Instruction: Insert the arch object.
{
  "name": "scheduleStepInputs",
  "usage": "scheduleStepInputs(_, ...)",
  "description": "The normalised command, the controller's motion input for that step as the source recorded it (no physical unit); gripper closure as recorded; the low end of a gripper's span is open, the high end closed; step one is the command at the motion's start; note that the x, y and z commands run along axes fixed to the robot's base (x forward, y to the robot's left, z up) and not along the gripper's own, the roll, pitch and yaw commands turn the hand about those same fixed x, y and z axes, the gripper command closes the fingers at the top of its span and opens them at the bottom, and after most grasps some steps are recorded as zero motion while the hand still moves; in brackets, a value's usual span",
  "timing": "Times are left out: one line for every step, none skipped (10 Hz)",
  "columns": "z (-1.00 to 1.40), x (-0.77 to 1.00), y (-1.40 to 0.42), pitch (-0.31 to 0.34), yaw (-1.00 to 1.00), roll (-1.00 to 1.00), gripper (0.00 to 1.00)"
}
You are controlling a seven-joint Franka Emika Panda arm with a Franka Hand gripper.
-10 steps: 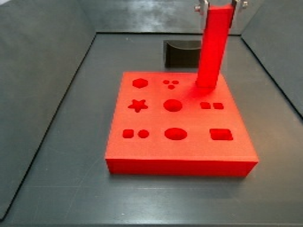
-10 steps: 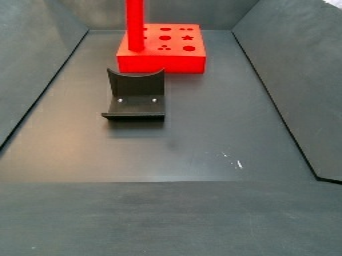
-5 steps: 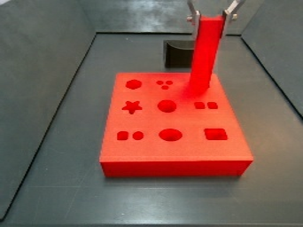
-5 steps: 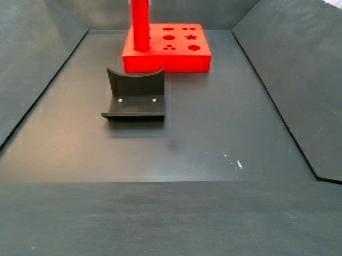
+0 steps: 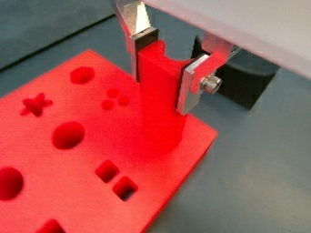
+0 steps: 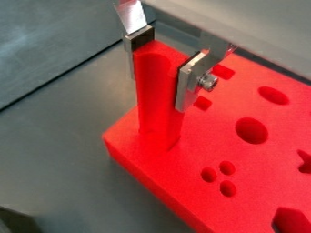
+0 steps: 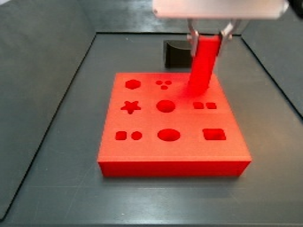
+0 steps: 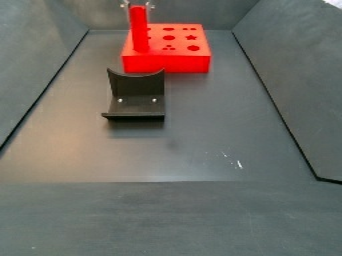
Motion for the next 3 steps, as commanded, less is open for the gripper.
scheduleStepInputs(-0.87,0.19,0.04,0.063,0.17,0.0,1.0)
scheduleStepInputs(-0.43,0.07,0.01,0.009,0.08,0.01,1.0)
scheduleStepInputs(0.0,0.0,0.0,0.0,0.0,0.0,1.0)
